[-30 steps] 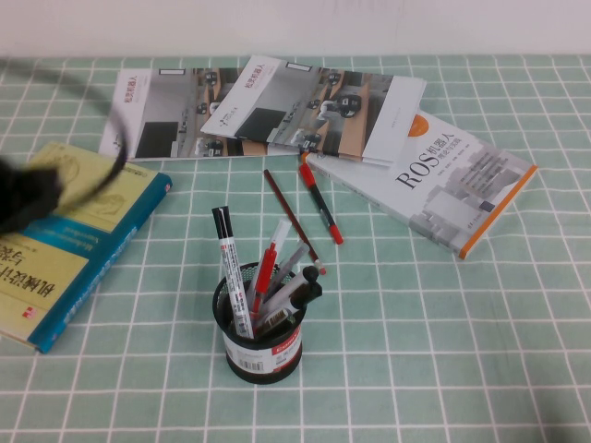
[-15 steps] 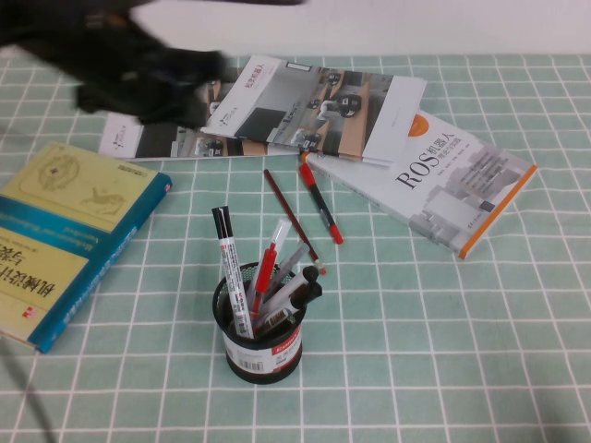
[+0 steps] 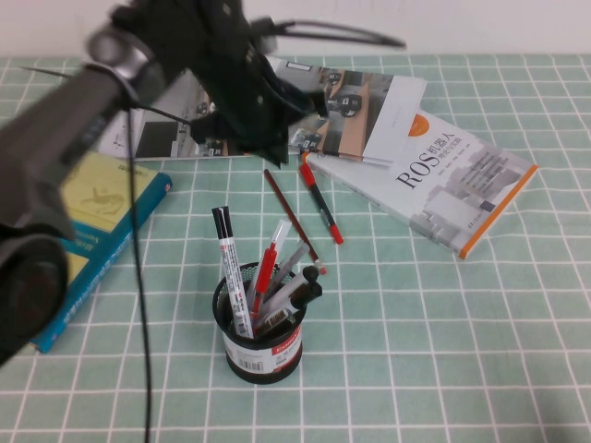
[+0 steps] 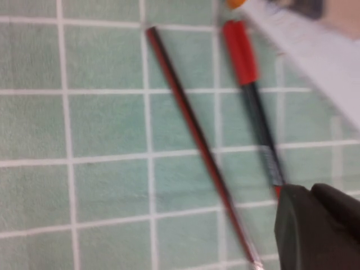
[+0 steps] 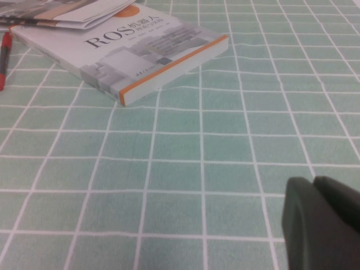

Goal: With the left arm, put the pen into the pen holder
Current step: Pick up the pen on the table

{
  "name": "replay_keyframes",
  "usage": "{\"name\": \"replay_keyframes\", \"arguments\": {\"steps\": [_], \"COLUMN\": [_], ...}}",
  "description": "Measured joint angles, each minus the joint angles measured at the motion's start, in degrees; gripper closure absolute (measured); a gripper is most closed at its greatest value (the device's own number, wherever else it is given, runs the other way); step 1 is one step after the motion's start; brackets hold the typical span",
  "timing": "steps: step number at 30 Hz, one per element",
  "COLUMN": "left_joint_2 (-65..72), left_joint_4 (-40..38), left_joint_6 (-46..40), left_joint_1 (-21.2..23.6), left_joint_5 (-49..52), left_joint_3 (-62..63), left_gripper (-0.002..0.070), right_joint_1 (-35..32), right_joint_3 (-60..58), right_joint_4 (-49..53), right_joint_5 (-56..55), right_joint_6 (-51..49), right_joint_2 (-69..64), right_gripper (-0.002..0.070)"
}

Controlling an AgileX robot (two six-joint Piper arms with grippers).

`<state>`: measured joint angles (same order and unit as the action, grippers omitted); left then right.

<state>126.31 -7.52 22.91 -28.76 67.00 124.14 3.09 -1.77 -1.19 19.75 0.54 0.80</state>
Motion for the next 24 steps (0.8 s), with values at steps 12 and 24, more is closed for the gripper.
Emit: {"name": "replay_keyframes", "arguments": {"steps": [12, 24], "left_joint_2": [4.55, 6.94], "left_joint_4": [5.52, 5.52], "left_joint_6": [2.22, 6.46], "left_joint_1": [-1.66, -1.91], "left_joint_5": [1.34, 1.14], "left_joint_3": [3.35, 3.48], "left_gripper": [0.0575, 0.0262], "right_joint_1": [0.0, 0.0], "right_joint_3": [0.0, 0.0], "right_joint_4": [0.0, 0.0], "right_joint_5": [0.0, 0.0], "right_joint_6": [0.0, 0.0], "right_joint_2": [0.0, 0.0], "right_gripper": [0.0696, 0.0696]}}
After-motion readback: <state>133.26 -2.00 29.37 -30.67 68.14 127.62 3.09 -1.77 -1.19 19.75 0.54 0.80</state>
